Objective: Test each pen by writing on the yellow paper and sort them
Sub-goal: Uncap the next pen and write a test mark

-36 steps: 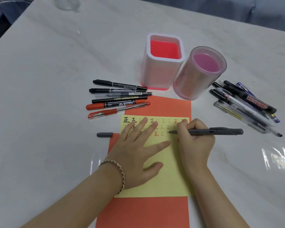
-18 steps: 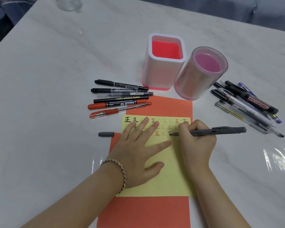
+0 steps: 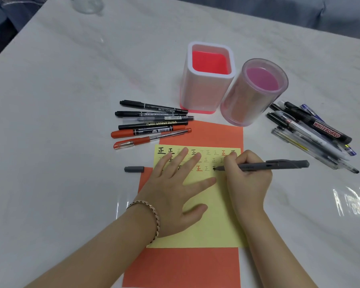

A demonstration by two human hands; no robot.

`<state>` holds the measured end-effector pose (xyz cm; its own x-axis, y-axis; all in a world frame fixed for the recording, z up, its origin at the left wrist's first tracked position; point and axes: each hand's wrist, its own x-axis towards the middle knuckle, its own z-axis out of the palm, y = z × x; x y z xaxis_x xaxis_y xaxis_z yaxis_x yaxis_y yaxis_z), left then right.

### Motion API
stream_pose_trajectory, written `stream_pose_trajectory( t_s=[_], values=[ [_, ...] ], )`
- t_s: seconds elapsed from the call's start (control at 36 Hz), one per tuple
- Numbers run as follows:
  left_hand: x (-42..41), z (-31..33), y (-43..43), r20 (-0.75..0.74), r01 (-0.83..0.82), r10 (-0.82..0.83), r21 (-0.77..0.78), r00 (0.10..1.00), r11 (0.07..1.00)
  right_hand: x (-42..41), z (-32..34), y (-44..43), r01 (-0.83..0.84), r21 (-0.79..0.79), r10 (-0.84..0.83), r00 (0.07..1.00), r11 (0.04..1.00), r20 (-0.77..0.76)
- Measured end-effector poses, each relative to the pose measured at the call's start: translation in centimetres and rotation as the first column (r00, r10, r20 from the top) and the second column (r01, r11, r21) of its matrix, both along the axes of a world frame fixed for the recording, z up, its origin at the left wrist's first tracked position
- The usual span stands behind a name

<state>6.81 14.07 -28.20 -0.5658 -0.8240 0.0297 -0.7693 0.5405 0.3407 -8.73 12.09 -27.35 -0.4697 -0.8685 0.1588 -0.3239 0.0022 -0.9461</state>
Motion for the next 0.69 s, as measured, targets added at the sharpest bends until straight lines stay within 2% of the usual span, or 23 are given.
stream_pose_trajectory(
  t_s=[0.53,0.69],
  values=[
    [0.03,-0.24,0.0,0.006,0.003,-0.003,-0.018,1.0,1.0,0.02,-0.2,0.06,-0.007,0.037,0.008,1.0,0.999,-0.01],
    [0.06,-0.43,0.01,-0.012,0.003,-0.003,-0.024,1.0,1.0,-0.11,-0.04,0.24,0.059,0.037,-0.059,0.998,0.998,0.019]
  ],
)
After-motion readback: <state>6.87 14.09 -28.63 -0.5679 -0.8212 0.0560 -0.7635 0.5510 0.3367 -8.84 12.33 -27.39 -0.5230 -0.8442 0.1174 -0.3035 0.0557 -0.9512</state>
